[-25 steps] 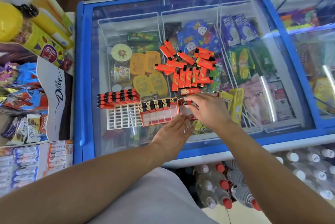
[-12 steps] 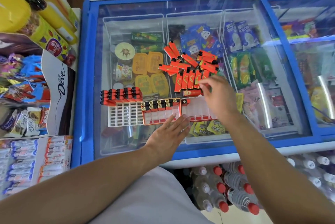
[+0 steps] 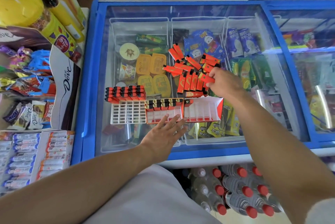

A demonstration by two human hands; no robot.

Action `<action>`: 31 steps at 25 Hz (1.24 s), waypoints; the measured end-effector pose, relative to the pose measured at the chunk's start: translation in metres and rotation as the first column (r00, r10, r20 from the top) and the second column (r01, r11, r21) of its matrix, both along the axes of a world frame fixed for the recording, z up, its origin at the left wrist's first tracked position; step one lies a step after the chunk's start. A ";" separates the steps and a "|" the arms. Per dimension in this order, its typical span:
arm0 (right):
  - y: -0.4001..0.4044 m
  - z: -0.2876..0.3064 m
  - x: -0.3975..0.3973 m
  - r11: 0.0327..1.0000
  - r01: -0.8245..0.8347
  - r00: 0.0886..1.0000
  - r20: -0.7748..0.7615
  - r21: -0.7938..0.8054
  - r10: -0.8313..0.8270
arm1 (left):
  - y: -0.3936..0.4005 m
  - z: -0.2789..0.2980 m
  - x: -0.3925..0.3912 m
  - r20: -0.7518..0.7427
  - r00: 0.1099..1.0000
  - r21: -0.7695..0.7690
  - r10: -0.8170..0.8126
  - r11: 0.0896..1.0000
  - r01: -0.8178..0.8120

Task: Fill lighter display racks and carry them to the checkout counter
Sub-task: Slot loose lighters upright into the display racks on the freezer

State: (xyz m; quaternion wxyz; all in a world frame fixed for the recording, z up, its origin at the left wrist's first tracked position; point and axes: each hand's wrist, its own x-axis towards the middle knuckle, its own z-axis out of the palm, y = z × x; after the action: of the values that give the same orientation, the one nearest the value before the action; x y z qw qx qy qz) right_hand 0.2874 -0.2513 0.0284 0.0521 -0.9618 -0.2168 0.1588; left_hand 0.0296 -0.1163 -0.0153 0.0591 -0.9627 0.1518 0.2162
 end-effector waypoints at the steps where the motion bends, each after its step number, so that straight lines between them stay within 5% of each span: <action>1: -0.004 0.009 -0.007 0.984 0.063 0.997 -0.052 0.166 -0.055 | -0.002 0.000 0.000 -0.001 1.000 0.005 -0.011 1.000 0.011; 4: -0.026 0.039 -0.034 0.894 0.127 0.974 -0.223 0.430 -0.031 | -0.007 0.000 0.003 -0.030 0.999 0.008 -0.011 1.000 0.012; 8: -0.042 0.042 -0.061 0.933 -0.041 0.967 -0.220 0.358 0.126 | -0.009 -0.002 0.007 -0.083 0.997 0.003 0.001 1.000 -0.001; 15: -0.036 0.021 -0.075 0.905 0.028 0.996 -0.085 0.424 0.009 | 0.004 -0.010 0.000 -0.092 0.995 -0.082 0.033 0.996 -0.041; 20: -0.034 0.022 -0.080 0.942 -0.103 0.993 -0.023 0.318 0.117 | 0.008 -0.010 -0.001 -0.106 0.994 -0.067 0.024 0.997 -0.031; 31: -0.018 -0.006 -0.096 0.952 -0.126 0.990 0.101 0.278 0.101 | 0.007 -0.003 0.005 -0.181 0.983 -0.042 0.010 0.999 -0.018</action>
State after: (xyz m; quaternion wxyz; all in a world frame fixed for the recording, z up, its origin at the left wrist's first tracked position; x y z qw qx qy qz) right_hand 0.1910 -0.2690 0.0227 0.1709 -0.9362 -0.2944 0.0874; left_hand 0.0350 -0.1091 -0.0188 0.0229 -0.9411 0.1546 0.2999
